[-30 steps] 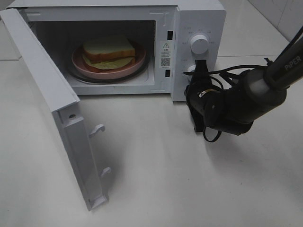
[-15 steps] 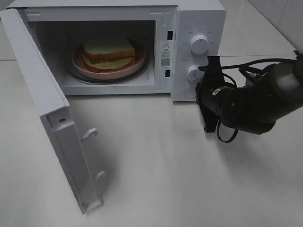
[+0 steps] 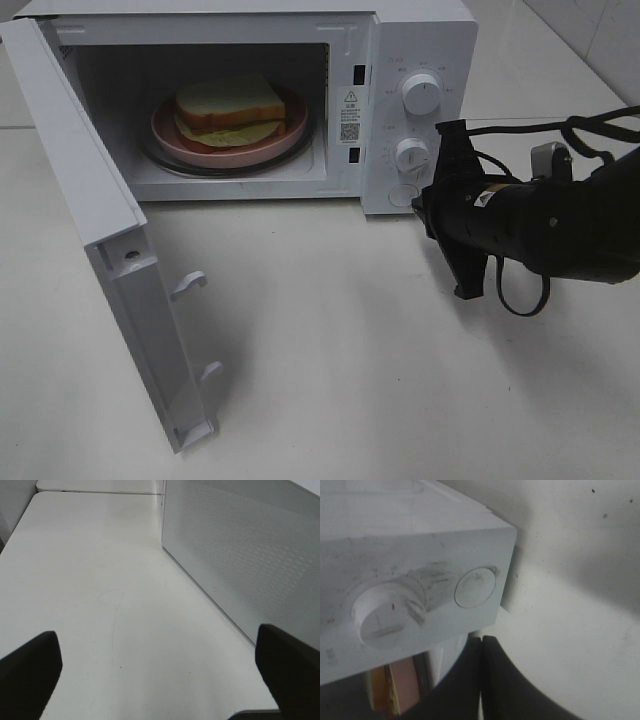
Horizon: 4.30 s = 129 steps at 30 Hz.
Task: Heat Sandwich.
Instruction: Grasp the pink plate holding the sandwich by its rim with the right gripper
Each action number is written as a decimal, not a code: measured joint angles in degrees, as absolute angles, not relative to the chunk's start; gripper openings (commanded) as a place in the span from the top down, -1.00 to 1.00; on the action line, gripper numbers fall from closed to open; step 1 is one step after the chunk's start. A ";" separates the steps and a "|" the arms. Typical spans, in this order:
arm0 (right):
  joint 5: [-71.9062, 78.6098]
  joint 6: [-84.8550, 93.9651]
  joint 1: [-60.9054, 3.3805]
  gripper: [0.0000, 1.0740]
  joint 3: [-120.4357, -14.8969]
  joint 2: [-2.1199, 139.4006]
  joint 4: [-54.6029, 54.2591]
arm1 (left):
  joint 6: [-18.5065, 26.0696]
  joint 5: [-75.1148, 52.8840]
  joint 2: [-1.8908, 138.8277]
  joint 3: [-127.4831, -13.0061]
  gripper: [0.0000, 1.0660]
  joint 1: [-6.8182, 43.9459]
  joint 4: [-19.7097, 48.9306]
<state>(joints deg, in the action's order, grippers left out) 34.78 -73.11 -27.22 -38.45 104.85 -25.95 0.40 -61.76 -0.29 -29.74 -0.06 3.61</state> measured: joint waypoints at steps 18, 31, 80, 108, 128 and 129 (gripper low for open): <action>11.69 -52.14 -27.22 0.94 -37.87 91.27 -11.75 | 0.40 -61.76 -0.29 -29.74 -0.83 -0.06 3.61; -10.20 -26.64 -27.22 0.90 -41.14 87.26 -11.40 | 0.40 -61.76 -0.29 -29.74 -0.83 -0.06 3.61; -45.32 79.13 -27.22 0.44 -54.49 87.09 -3.72 | 0.34 -61.76 -0.29 -29.74 -0.83 -0.06 3.61; -39.36 66.92 -30.77 -0.71 -54.60 87.09 6.70 | 0.34 -61.76 -0.29 -29.74 -0.83 -0.06 3.61; -31.05 70.36 -34.32 -0.64 -64.40 95.51 8.14 | 0.34 -61.76 -0.29 -29.74 -0.83 -0.06 3.61; -30.48 70.47 -34.32 -0.64 -64.97 96.09 8.14 | 0.34 -61.76 -0.29 -29.74 -0.83 -0.06 3.61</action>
